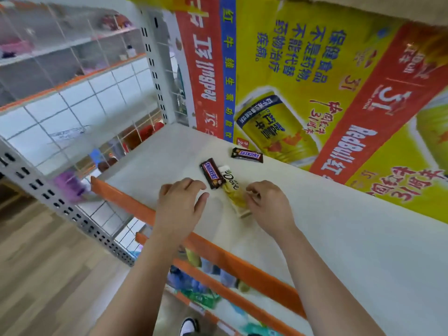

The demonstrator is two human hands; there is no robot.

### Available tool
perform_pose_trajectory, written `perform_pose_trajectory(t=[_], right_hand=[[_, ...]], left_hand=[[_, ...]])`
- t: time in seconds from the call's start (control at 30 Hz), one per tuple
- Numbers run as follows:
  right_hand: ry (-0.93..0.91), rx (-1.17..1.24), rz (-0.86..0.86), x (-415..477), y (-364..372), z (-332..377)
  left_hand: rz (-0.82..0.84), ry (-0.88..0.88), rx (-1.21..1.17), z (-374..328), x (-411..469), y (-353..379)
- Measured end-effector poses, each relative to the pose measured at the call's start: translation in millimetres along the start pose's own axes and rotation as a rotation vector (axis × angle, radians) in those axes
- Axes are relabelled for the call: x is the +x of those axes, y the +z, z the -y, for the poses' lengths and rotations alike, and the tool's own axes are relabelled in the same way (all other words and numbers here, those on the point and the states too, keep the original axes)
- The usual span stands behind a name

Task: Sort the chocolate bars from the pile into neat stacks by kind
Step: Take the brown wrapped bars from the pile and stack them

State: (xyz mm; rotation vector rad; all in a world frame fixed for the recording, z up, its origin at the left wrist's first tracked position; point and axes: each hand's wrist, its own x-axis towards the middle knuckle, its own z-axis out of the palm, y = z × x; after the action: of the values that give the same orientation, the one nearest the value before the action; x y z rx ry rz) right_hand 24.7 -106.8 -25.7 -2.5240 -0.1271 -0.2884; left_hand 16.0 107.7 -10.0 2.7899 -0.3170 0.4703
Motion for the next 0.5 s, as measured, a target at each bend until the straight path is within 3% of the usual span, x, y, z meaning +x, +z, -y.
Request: perform_pose_trajectory(t=[0.3, 0.43, 0.5], right_hand=[[0.17, -0.039, -0.081, 29, 21, 9], [0.125, -0.11, -0.075, 51, 23, 3], [0.093, -0.147, -0.04, 66, 23, 0]], left_hand=[[0.039, 0.222, -0.103, 39, 57, 23], [0.03, 0.291, -0.129, 42, 72, 33], [0.147, 0.311, -0.151, 42, 81, 35]])
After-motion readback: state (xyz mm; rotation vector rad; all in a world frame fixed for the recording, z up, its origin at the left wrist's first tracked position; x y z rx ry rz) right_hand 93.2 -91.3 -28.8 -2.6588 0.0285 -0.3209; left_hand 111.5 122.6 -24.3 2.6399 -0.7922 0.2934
